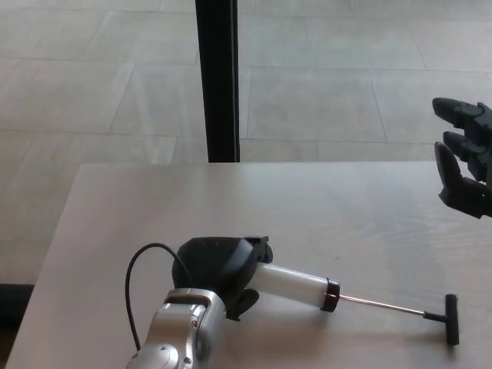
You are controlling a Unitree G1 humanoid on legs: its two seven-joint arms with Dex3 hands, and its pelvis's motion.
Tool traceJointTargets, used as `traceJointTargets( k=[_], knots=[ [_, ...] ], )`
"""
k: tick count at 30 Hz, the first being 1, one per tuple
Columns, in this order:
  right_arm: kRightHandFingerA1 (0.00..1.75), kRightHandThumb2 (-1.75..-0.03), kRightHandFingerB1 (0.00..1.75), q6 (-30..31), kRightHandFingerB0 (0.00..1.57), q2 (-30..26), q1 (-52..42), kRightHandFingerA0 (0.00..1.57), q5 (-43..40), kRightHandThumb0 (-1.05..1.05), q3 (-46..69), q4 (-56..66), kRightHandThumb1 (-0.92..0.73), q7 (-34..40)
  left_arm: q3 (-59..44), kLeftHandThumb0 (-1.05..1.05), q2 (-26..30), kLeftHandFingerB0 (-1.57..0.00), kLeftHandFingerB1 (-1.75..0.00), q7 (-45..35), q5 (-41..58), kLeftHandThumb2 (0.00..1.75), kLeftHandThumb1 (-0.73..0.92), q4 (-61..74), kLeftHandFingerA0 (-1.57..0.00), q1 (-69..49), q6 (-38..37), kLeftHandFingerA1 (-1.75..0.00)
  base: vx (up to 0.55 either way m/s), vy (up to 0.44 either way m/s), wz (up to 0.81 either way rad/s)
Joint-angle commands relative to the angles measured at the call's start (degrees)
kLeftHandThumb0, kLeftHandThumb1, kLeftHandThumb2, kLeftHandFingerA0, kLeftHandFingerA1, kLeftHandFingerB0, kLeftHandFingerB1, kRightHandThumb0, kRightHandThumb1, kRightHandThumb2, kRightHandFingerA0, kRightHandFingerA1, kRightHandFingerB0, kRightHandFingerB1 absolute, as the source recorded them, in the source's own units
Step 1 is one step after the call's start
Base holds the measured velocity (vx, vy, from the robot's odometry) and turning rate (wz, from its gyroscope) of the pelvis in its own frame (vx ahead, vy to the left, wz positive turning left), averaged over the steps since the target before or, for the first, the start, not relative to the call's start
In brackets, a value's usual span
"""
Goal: The robot uses its left hand to lift the air pump kept on the middle of the desk and use the right hand to pull out the handle
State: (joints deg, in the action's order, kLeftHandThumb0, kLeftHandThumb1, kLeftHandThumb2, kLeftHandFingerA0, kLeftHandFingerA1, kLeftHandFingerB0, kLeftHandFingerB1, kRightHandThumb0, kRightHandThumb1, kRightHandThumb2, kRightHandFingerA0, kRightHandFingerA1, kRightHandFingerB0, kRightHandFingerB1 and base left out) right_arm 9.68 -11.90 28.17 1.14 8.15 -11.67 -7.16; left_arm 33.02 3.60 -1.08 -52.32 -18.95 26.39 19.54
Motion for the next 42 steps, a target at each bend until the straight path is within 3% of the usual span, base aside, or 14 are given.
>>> traceJointTargets(
  k=[1, 5, 7, 9, 10, 13, 21, 27, 28, 29, 30, 31, 36, 42],
  knots=[
    [0.54, -0.95, 0.49, 3.6, 0.23, 1.6, 2.0, 0.06, -2.3, -0.64, 3.9, 1.9, -0.63, 5.7, 7.0, -0.49, 7.5, -0.15, -0.46, -32.4, -5.1, 0.76, 0.45, -3.6, -0.23, 0.9, 13.8, -0.59, 0.00, 0.000, 0.00],
    [0.54, -0.94, 0.48, 3.7, 0.21, 1.7, 2.4, 0.06, -2.6, -0.67, 4.5, 1.8, -0.61, 6.2, 7.4, -0.68, 9.8, -0.02, -0.38, -36.4, -5.7, 0.80, 0.42, -1.3, -0.05, 2.0, 14.2, -0.57, 0.00, 0.000, 0.00],
    [0.46, -0.95, 0.47, 4.1, 0.16, 1.4, 2.3, 0.02, -2.2, -0.73, 4.3, 2.1, -0.62, 6.2, 6.6, -0.79, 10.4, 0.00, -0.04, -39.8, -4.2, 0.86, 0.43, -1.2, 0.00, 3.7, 15.5, -0.24, 0.00, 0.000, 0.00],
    [0.49, -0.63, 0.33, 4.3, 0.20, 0.8, 2.1, 0.00, -1.4, -0.68, 3.9, 2.3, -0.80, 5.9, 5.6, -0.82, 11.8, 0.00, 0.00, -42.7, -2.0, 0.86, 0.45, -0.1, 0.00, 5.0, 15.1, -0.19, 0.00, 0.000, 0.00],
    [0.37, -0.99, 0.45, 4.3, 0.12, 0.6, 2.0, 0.00, -1.5, -0.72, 3.9, 2.3, -0.62, 5.7, 5.6, -0.85, 12.3, 0.00, -0.03, -43.5, -1.9, 0.71, 0.42, 0.3, 0.00, 5.4, 14.8, -0.01, 0.00, 0.000, 0.00],
    [0.32, -1.01, 0.40, 4.5, 0.08, -0.2, 1.9, 0.00, -1.0, -0.74, 3.6, 2.3, -0.63, 5.1, 4.4, -0.93, 14.6, 0.00, 0.00, -47.2, -0.1, 0.58, 0.54, 2.6, 0.00, 7.5, 13.7, 0.00, 0.00, 0.000, 0.00],
    [0.19, -1.05, 0.17, 3.1, 0.05, -8.8, 0.4, 0.00, -3.5, -0.88, 7.9, 0.3, -0.72, -1.5, -41.9, -0.92, 19.4, 0.00, 0.00, -44.1, 48.8, 0.68, 0.71, 14.4, 0.00, 5.3, 1.8, 0.00, 0.00, 0.000, 0.00],
    [0.27, -1.00, 0.27, 2.5, 0.03, -17.1, -1.6, 0.00, -4.8, -0.75, 14.5, -3.4, -0.66, -3.4, -61.1, -0.90, 23.3, 0.00, 0.00, -41.9, 58.9, 0.62, 0.71, 6.3, 0.00, 9.1, 4.0, 0.00, 0.00, 0.000, 0.00],
    [0.30, -0.65, 0.26, 1.0, 0.11, -19.2, -2.0, 0.00, -4.9, -0.66, 16.3, -5.7, -0.83, -3.1, -64.9, -1.00, 24.1, 0.00, 0.00, -40.8, 60.0, 1.01, 0.61, 6.9, 0.00, 9.2, 6.0, -0.11, 0.00, 0.000, 0.00],
    [0.31, -0.64, 0.25, 0.3, 0.10, -21.1, -2.6, 0.03, -5.2, -0.70, 18.0, -7.3, -0.81, -3.4, -67.8, -1.03, 25.3, 0.00, 0.00, -40.1, 60.1, 1.05, 0.64, 7.5, 0.00, 8.9, 7.6, -0.13, 0.00, 0.000, 0.00],
    [0.34, -1.00, 0.34, -0.5, 0.09, -23.2, -3.2, 0.04, -5.6, -0.78, 19.9, -9.2, -0.63, -3.4, -71.0, -1.04, 26.7, 0.00, 0.00, -39.8, 60.3, 1.04, 0.63, 8.4, 0.00, 8.2, 9.5, -0.16, 0.00, 0.000, 0.00],
    [0.42, -1.01, 0.38, -2.8, 0.09, -28.1, -5.2, 0.01, -5.6, -0.78, 24.0, -13.9, -0.64, -2.6, -77.6, -1.03, 28.7, -0.05, -0.19, -39.6, 61.0, 1.10, 0.68, 10.1, 0.00, 5.5, 11.9, -0.35, 0.00, 0.000, 0.00],
    [0.53, -1.05, 0.49, -4.6, 0.14, -39.2, -10.6, 0.00, -6.0, -0.90, 32.7, -25.4, -0.65, 0.2, -95.0, -0.97, 30.9, -0.06, -0.10, -38.3, 62.4, 1.06, 0.69, 9.2, 0.00, -3.9, 18.5, -0.25, 0.00, 0.000, 0.00],
    [0.61, -0.64, 0.41, -11.9, 0.28, -45.6, -24.2, 0.14, -6.8, -0.74, 38.2, -39.8, -0.80, 5.8, -105.6, -0.89, 30.5, 0.00, -0.13, -36.2, 63.9, 1.12, 0.74, -4.1, 0.00, -25.5, 9.2, -0.19, 0.00, 0.000, 0.00]
  ],
)
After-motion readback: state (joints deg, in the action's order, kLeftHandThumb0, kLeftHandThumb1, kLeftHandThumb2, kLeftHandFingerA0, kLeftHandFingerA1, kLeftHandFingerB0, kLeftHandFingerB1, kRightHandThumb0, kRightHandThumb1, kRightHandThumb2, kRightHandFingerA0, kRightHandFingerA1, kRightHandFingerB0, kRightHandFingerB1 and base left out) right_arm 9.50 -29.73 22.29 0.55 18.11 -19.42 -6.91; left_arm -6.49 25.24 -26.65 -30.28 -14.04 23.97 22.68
